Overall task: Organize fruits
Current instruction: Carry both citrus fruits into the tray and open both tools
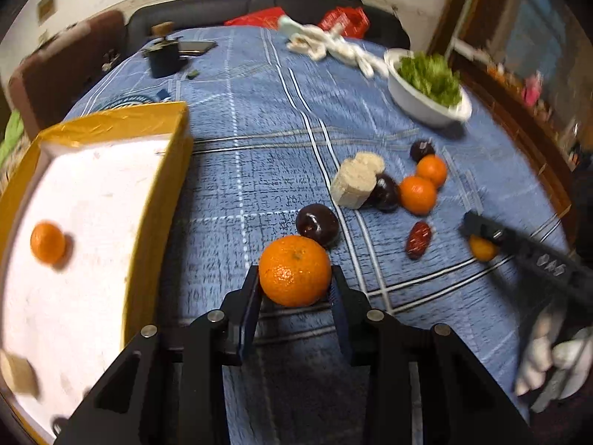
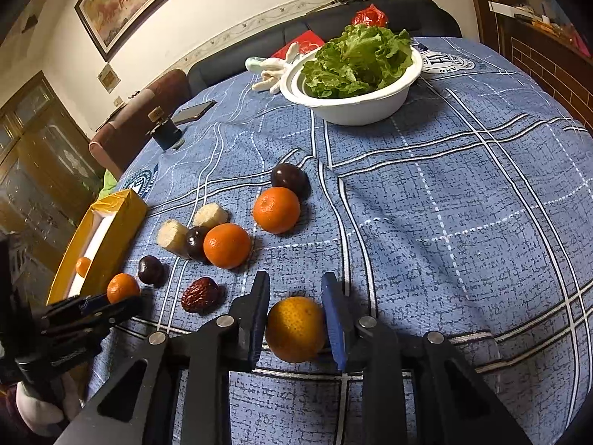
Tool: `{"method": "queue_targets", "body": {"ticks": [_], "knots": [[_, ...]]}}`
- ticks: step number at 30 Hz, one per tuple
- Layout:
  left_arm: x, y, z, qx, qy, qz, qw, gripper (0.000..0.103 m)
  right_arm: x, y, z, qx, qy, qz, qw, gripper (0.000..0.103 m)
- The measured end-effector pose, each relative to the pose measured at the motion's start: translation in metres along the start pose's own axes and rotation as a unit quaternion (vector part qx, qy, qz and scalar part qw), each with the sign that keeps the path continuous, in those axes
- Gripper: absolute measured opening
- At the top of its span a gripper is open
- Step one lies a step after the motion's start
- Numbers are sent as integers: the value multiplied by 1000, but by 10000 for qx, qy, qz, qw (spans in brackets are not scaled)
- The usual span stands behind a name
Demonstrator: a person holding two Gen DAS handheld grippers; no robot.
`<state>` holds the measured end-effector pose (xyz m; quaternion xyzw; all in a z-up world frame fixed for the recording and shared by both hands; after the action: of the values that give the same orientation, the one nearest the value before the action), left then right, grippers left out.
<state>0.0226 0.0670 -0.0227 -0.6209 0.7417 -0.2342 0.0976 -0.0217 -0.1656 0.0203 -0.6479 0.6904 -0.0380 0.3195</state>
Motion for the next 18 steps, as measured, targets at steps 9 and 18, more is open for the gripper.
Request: {"method": "queue_targets", "body": {"ticks": [9,18], "knots": [[-42,12,-64,657,195,-694,9952,34,14,0,3,-91,-851,535,9949,32],[-91,16,-86,873,-197,-1156,9893,34,0,17,-11,-90,-180,277,9994,43]]}}
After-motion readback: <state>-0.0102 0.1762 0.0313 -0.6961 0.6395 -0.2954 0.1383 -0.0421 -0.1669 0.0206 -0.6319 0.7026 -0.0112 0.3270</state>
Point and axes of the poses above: each gripper's, at about its wrist camera, not at the fingertips, and z roughly the way its jaws point, x to its right, y to its underside, the point moved 5 cm from there along z, roughly the way its jaws point, and after that the axes turned 6 degrees about -x, right-handed, at the moved point
